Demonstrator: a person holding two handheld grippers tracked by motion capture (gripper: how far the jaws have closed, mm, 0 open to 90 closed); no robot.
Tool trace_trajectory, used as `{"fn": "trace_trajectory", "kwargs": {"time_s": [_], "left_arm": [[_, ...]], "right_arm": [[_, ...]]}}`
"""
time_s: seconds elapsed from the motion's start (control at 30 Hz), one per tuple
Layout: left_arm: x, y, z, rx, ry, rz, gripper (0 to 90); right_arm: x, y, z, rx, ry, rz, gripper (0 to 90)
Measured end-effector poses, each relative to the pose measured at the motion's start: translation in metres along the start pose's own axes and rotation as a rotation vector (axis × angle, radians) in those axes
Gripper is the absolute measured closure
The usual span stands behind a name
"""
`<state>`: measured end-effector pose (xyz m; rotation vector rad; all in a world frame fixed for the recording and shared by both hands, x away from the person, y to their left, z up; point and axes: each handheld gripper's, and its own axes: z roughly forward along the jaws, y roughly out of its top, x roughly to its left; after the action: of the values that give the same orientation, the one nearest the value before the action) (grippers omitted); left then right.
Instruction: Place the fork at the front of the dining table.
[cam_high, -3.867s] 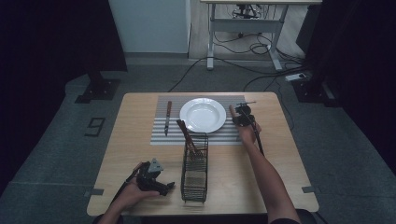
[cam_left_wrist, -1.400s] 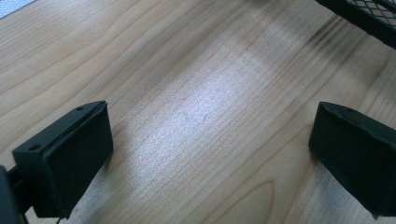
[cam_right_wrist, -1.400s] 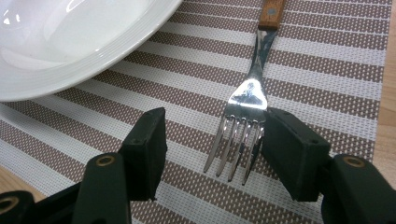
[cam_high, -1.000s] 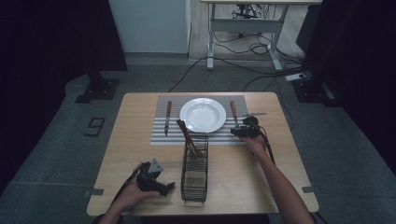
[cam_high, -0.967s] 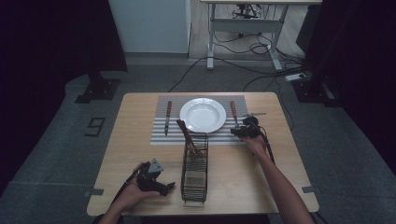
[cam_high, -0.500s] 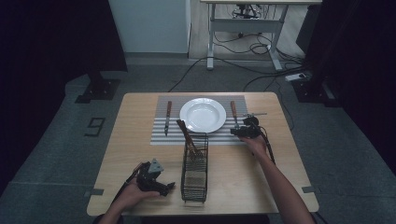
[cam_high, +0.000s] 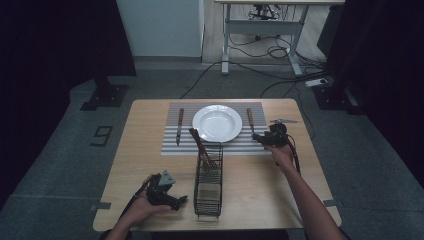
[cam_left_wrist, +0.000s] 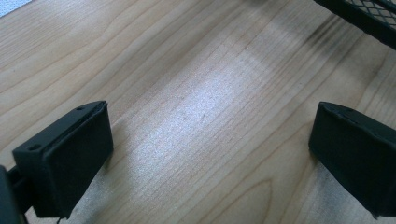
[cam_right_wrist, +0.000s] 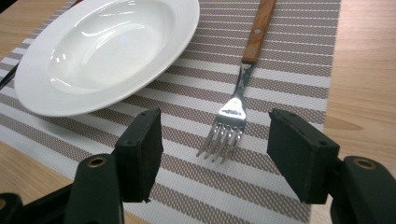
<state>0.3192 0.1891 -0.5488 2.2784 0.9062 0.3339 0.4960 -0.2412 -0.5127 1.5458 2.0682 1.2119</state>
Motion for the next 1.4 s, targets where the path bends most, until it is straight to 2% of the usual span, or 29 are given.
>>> {"fn": "trace_trajectory", "kwargs": {"time_s": [0.2,0.57,0.87,1.07,1.2,1.27,1.4], "left_arm": [[-0.001,0.0,0.0,-0.001,-0.002,0.001,0.0],[-0.001,0.0,0.0,-0.001,-0.004,0.003,0.0],[-0.001,0.0,0.0,-0.001,-0.004,0.003,0.0],[-0.001,0.0,0.0,-0.001,-0.004,0.002,0.0],[-0.001,0.0,0.0,-0.001,-0.006,0.004,0.0],[-0.001,0.0,0.0,-0.001,-0.006,0.004,0.0],[-0.001,0.0,0.0,-0.001,-0.006,0.004,0.0]], "right_arm": [[-0.002,-0.008,-0.016,-0.017,0.015,0.002,35.2],[0.002,-0.025,-0.046,-0.014,0.054,-0.026,34.5],[0.02,-0.051,-0.071,0.004,0.106,-0.097,34.4],[0.035,-0.073,-0.088,0.004,0.135,-0.125,34.8],[0.047,-0.084,-0.088,0.045,0.15,-0.18,34.8],[0.051,-0.084,-0.084,0.047,0.129,-0.22,35.1],[0.048,-0.083,-0.078,0.063,0.125,-0.221,35.1]]}}
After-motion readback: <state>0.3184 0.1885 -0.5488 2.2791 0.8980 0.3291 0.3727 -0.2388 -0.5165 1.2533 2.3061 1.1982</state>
